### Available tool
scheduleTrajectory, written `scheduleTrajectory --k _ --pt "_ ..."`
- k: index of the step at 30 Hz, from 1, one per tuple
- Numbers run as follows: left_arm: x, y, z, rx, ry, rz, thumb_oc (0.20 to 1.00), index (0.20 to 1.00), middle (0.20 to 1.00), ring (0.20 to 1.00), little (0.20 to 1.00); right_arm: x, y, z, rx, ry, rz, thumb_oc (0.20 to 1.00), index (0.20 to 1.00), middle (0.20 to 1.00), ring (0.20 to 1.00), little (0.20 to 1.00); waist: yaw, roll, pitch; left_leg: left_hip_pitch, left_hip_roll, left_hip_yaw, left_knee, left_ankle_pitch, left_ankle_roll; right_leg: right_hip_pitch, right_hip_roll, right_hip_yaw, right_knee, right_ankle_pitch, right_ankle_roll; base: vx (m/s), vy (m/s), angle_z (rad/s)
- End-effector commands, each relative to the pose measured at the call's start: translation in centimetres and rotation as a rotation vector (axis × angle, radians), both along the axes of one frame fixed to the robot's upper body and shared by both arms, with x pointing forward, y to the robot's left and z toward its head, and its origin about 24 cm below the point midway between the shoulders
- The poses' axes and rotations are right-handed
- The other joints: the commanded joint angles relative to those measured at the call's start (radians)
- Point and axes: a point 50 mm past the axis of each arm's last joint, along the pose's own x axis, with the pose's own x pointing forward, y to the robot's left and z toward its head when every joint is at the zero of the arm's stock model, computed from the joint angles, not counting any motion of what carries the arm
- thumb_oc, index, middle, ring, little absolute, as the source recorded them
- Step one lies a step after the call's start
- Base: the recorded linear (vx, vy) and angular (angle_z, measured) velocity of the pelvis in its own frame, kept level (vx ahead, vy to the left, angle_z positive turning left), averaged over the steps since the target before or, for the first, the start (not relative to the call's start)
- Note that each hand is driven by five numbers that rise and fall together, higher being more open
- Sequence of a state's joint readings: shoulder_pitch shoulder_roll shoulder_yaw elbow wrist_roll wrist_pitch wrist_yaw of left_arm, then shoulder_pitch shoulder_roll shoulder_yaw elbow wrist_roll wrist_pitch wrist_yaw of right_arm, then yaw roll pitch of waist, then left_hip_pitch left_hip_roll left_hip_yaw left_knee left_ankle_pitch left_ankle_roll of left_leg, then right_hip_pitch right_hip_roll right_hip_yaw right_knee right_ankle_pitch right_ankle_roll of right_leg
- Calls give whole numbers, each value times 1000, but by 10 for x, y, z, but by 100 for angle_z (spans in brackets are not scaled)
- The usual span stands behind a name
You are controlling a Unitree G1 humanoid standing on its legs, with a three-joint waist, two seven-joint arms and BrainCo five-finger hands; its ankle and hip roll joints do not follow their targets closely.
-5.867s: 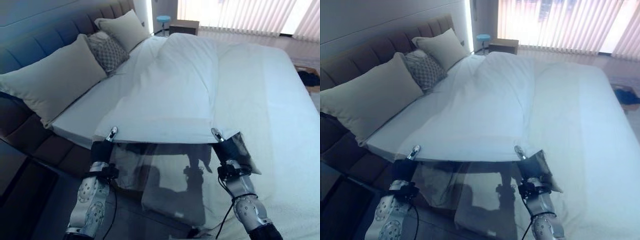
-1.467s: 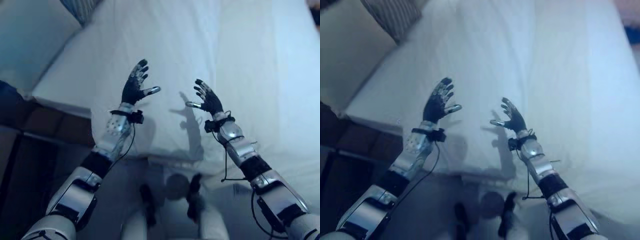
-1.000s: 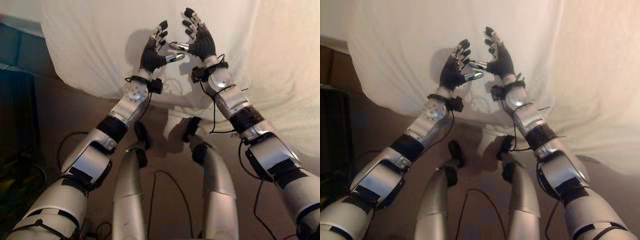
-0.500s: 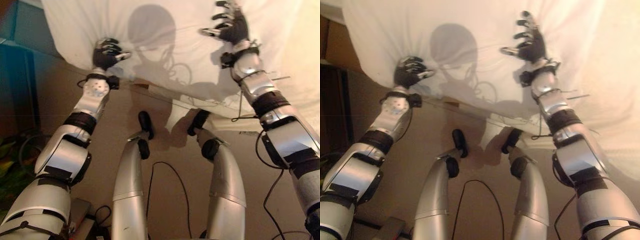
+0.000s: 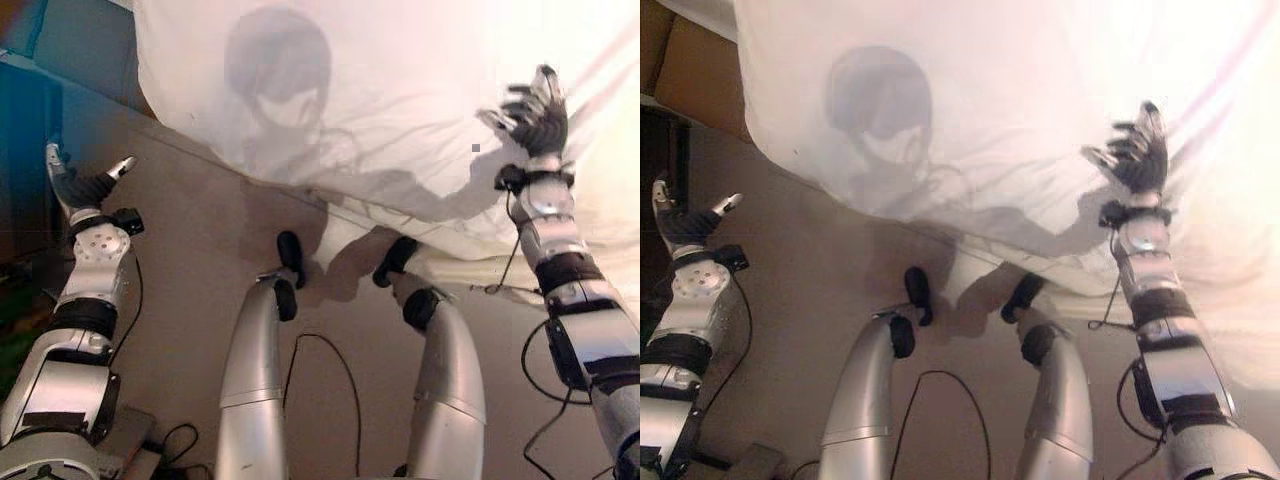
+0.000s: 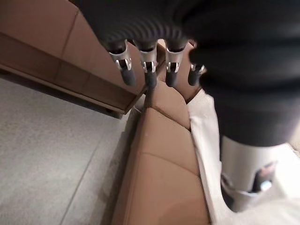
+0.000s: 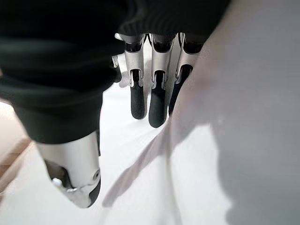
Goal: Make the bed
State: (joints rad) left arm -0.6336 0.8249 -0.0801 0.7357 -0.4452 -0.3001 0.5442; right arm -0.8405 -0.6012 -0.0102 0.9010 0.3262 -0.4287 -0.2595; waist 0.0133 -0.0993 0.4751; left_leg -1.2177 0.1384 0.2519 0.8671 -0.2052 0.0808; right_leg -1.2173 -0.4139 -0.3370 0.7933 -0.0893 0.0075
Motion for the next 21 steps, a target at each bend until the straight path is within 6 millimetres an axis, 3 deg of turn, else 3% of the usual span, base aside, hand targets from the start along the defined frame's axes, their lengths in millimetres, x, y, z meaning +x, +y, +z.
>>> scheduleTrajectory --k 1,3,4,5,6,7,11,13,14,15,17,18,19,21 --pt "-11 12 -18 -104 -44 88 1000 1000 1000 1000 1000 -155 -104 -212 237 901 -533 1000 1000 1000 1000 1000 -55 152 45 35 -14 -19 -49 21 -72 -5 24 -12 98 -85 67 -34 -27 16" --pt "-13 11 -26 -101 -17 80 1000 1000 1000 1000 1000 -169 -105 -223 258 945 -553 1000 1000 1000 1000 1000 -57 153 45 55 -13 -19 -62 26 -73 15 24 -19 85 -81 68 -34 -30 11" --pt "-15 7 -43 -127 24 63 1000 1000 1000 1000 1000 -189 -102 -240 313 1014 -581 1000 1000 1000 1000 1000 -62 150 45 84 -7 -11 -81 31 -76 44 25 -28 61 -74 71 -32 -25 4" --pt "-15 7 -45 -128 28 61 1000 1000 1000 1000 1000 -191 -103 -240 312 1017 -583 1000 1000 1000 1000 1000 -61 151 45 91 -7 -11 -86 33 -77 52 27 -30 56 -72 72 -67 -33 1" --pt "-17 4 -61 -172 61 50 1000 1000 1000 1000 1000 -208 -97 -256 383 1066 -613 1000 1000 1000 1000 1000 -68 148 45 155 -4 -4 -129 39 -76 107 34 -35 17 -56 80 -45 -9 -3" --pt "-17 4 -63 -173 65 49 1000 1000 1000 1000 1000 -210 -97 -257 382 1070 -615 1000 1000 1000 1000 1000 -67 149 45 164 -4 -3 -137 41 -76 115 36 -36 10 -54 81 -67 -20 -10" --pt "-30 0 -106 -299 136 28 1000 1000 1000 1000 1000 -242 -83 -283 477 1167 -647 1000 1000 1000 1000 1000 -83 134 45 360 -2 19 -251 59 -74 279 61 -38 -90 -9 102 -36 -28 -23" --pt "-40 -16 -135 -314 217 -29 1000 1000 1000 1000 1000 -255 -74 -294 507 1209 -647 1000 1000 1000 1000 1000 -88 125 45 494 -4 31 -339 82 -79 407 84 -42 -186 23 107 23 -38 -43" --pt "-55 -17 -171 -353 375 -19 1000 1000 1000 1000 1000 -265 -68 -301 528 1257 -643 1000 1000 1000 1000 1000 -95 112 16 602 -6 38 -401 93 -90 505 104 -40 -248 35 115 52 -31 -50" --pt "-55 -16 -171 -352 375 -20 1000 1000 1000 1000 1000 -265 -68 -302 528 1258 -643 1000 1000 1000 1000 1000 -95 111 22 615 -7 40 -412 101 -89 518 106 -42 -258 41 113 106 -68 -68" --pt "-71 -27 -204 -391 508 -47 1000 1000 1000 1000 1000 -273 -50 -315 528 1337 -569 1000 1000 1000 1000 1000 -101 96 -32 735 -3 45 -491 124 -104 650 131 -49 -349 59 118 179 -100 -53" --pt "-89 -40 -231 -403 627 -90 1000 1000 1000 1000 1000 -276 -36 -324 506 1385 -500 1000 1000 1000 1000 1000 -99 86 -87 851 -3 49 -564 147 -120 779 154 -66 -430 70 123 198 -82 -8" --pt "-90 -39 -231 -402 629 -88 1000 1000 1000 1000 1000 -277 -36 -324 504 1388 -500 1000 1000 1000 1000 1000 -99 85 -82 866 -3 50 -575 152 -121 794 157 -68 -440 74 123 212 -69 5" --pt "-110 -50 -256 -423 745 -117 1000 1000 1000 1000 1000 -274 -22 -331 487 1417 -424 1000 1000 1000 1000 1000 -92 80 -138 966 -8 53 -647 176 -139 910 183 -82 -524 88 132 146 -26 2"
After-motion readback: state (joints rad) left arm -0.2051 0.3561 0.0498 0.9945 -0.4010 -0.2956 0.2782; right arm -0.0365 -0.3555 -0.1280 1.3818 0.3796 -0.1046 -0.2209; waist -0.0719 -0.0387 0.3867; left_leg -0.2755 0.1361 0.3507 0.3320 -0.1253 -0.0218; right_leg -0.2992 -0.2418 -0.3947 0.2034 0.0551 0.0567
